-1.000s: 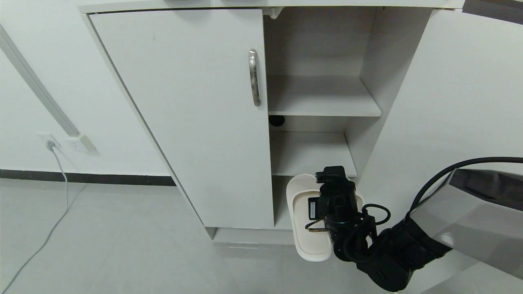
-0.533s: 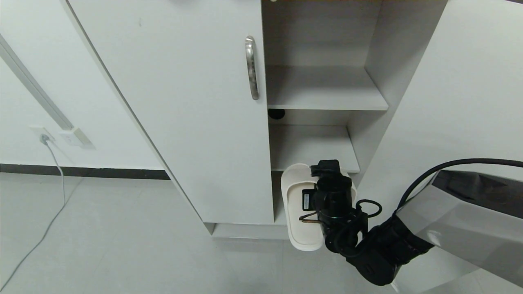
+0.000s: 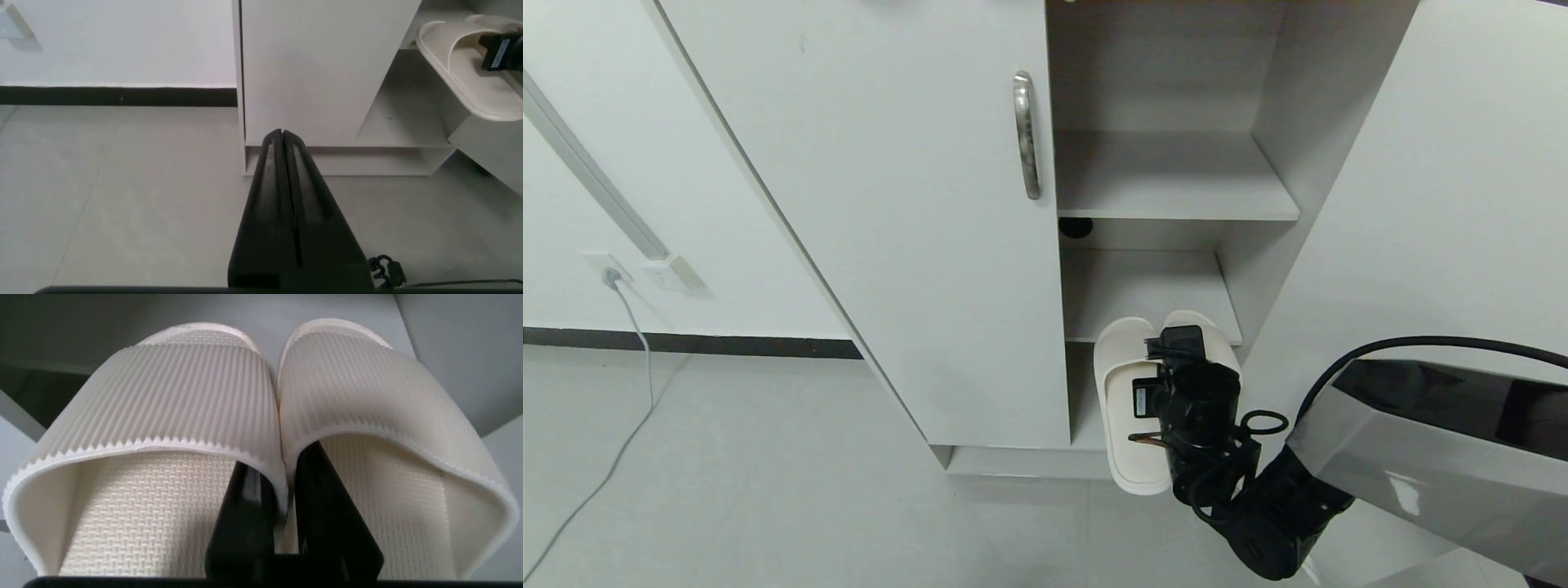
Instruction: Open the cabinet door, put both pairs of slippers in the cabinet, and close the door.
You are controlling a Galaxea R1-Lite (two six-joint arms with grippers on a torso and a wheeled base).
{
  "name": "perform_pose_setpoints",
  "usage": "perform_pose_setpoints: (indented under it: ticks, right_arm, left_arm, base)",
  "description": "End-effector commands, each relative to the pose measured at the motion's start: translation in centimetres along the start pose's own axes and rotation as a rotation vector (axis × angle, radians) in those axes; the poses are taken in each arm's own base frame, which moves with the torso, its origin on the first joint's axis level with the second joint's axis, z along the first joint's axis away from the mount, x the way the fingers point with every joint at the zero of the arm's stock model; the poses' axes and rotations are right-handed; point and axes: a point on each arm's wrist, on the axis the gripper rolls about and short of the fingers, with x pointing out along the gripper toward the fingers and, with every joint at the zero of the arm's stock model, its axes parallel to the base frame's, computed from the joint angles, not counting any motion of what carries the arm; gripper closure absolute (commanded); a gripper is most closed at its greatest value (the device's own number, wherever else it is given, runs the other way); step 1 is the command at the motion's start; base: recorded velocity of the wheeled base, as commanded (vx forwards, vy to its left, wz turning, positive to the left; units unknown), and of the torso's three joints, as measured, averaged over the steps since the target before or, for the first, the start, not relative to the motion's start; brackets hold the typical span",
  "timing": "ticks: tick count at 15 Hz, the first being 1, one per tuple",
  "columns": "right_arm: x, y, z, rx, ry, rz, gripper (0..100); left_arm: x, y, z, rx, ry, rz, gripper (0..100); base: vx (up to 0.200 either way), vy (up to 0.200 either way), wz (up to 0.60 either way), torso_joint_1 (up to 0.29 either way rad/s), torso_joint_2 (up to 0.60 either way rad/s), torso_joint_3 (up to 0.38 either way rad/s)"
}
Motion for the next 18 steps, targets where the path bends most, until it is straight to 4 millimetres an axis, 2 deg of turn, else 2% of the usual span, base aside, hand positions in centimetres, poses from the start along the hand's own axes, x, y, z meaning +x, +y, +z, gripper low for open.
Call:
perform_pose_setpoints:
  ticks: [1,2,11,15,18]
  right_arm:
    - [0.1,0.0,-0.4,-0.005,0.007,-0.002,100]
    - [0.1,0.0,-0.4,-0.005,0.007,-0.002,100]
    - [0.1,0.0,-0.4,-0.002,0.004,-0.002,100]
    - [0.4,0.2,-0.6,0.003,0.004,0.000,100]
    - [2.4,0.5,-0.9,0.013,0.000,-0.028,100]
  left_arm:
    - [0.0,0.0,0.0,0.000,0.001,-0.001,100]
    - [0.0,0.0,0.0,0.000,0.001,-0.001,100]
    - [0.0,0.0,0.0,-0.001,0.001,0.001,100]
    - [0.0,0.0,0.0,-0.001,0.001,0.001,100]
    - [0.0,0.0,0.0,-0.001,0.001,0.001,100]
  base:
    - [0.000,0.000,0.00,0.000,0.00,0.000]
    - [0.000,0.000,0.00,0.000,0.00,0.000]
    - [0.200,0.000,0.00,0.003,0.00,0.003]
    - [0.000,0.000,0.00,0.000,0.00,0.000]
    - [0.000,0.000,0.00,0.000,0.00,0.000]
